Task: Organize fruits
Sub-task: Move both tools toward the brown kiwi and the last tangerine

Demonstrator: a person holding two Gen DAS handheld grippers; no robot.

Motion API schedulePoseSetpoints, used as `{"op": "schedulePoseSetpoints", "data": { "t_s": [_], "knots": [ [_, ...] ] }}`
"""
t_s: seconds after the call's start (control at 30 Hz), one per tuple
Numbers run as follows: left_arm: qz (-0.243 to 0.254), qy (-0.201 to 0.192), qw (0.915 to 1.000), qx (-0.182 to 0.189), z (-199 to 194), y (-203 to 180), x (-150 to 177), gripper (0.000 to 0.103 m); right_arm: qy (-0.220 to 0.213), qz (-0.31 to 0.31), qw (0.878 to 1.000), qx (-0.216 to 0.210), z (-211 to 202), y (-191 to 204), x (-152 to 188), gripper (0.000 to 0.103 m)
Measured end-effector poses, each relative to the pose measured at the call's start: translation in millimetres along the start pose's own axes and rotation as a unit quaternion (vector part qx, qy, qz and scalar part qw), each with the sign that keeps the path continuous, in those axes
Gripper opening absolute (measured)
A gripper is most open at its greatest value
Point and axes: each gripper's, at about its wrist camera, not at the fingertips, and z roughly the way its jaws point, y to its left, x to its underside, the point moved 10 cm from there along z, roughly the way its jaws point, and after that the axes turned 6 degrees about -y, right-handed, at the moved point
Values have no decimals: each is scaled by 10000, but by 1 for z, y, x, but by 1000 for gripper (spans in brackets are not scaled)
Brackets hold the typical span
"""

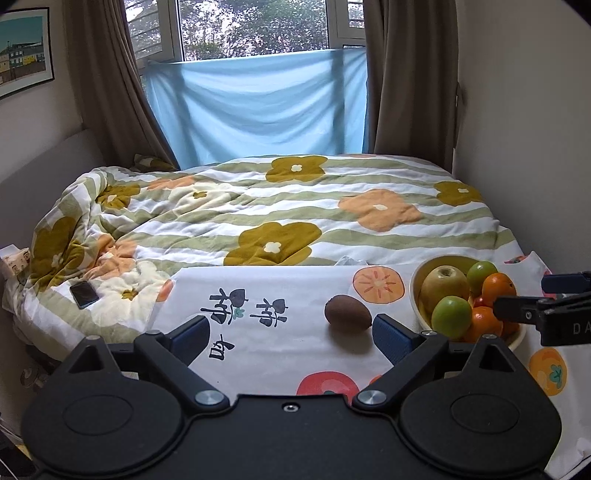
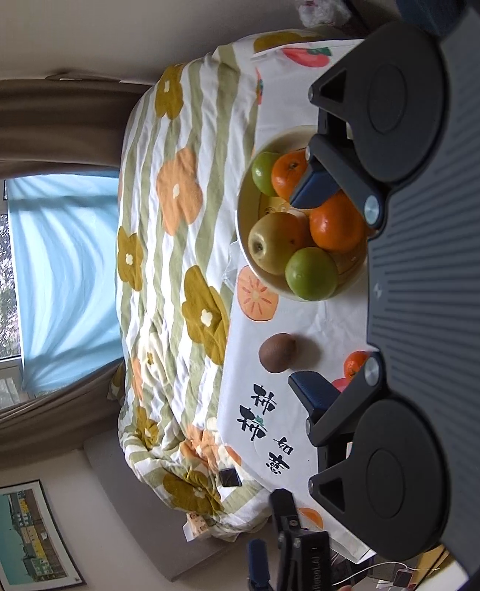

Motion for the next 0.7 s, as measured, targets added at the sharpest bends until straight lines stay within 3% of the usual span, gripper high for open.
{"op": "schedulePoseSetpoints", "data": {
  "t_s": [0.33, 0.7],
  "knots": [
    [553, 218, 9951, 789, 37, 8, -8, 97, 270, 433, 9977, 453, 10, 32, 25, 103],
    [1210, 643, 9744, 1781, 109, -9, -5, 97, 608, 1015, 9885, 947, 48, 66, 56, 103]
  ]
}}
